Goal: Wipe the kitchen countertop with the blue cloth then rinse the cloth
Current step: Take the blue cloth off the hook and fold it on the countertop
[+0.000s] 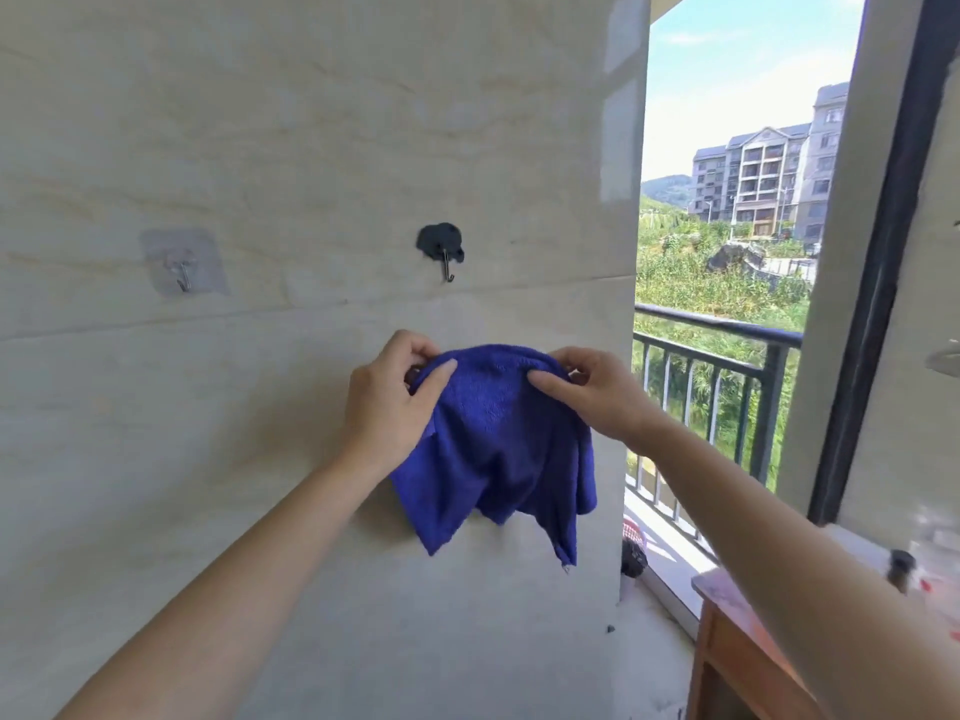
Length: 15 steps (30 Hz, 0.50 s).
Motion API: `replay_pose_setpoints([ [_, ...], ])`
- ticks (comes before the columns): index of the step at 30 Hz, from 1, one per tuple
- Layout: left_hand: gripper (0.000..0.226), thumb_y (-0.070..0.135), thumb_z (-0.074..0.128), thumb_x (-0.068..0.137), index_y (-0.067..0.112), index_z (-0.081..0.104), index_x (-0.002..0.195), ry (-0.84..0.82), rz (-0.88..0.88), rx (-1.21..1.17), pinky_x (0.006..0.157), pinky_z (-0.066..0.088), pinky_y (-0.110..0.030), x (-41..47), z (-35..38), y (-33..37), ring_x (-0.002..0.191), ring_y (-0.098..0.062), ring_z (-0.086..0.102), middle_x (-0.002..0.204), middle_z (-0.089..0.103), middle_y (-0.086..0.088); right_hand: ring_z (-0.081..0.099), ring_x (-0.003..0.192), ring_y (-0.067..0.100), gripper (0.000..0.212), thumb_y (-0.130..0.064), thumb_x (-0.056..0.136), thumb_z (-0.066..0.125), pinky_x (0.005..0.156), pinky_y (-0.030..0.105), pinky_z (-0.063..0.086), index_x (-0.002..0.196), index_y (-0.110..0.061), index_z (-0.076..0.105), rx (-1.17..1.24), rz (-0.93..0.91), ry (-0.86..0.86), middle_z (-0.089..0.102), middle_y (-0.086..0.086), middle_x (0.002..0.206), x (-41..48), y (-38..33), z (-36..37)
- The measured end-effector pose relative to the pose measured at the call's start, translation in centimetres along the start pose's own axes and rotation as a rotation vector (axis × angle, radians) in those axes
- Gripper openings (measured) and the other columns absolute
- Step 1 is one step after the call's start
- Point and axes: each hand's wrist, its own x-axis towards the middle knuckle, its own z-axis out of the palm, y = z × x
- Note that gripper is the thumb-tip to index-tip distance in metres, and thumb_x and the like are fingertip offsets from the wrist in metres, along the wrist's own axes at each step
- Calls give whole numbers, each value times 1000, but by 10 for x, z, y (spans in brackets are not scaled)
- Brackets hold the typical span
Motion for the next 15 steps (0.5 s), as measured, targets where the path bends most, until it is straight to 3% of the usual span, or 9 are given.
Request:
replay_pose_setpoints([
  [3,11,23,73,90,26,63,88,-143,-149,-64,64,40,-7,-52,20,-23,65,3,60,77,68,17,69,77,14,13,-34,89,74,69,33,56,90,-21,74,-30,168,-70,74,0,82,-47,40,3],
  [5,11,23,73,91,26,65,85,-207,-230,-131,63,41,-9,-80,33,-33,60,4,57,72,67,17,71,86,25,25,-45,84,77,82,44,58,92,-21,75,-56,269,-96,75,7,91,-78,61,3],
  [7,13,22,73,91,29,65,83,-269,-273,-206,65,42,-9,-101,46,-38,64,4,58,73,69,18,68,88,33,39,-57,77,79,84,48,54,94,-22,74,-50,370,-122,73,14,98,-110,73,-1],
  [12,15,23,73,91,35,67,84,-453,-229,-281,66,47,-13,-144,82,-34,68,1,62,80,70,24,68,89,26,22,-37,85,78,84,44,54,94,-17,75,-37,512,-36,73,16,97,-201,75,-25],
  [15,10,24,71,92,34,69,88,-613,-148,-332,68,51,-22,-176,115,-18,71,-3,64,78,69,23,69,78,19,17,-35,87,77,72,32,54,89,-18,73,-128,606,108,74,3,85,-267,71,-37],
])
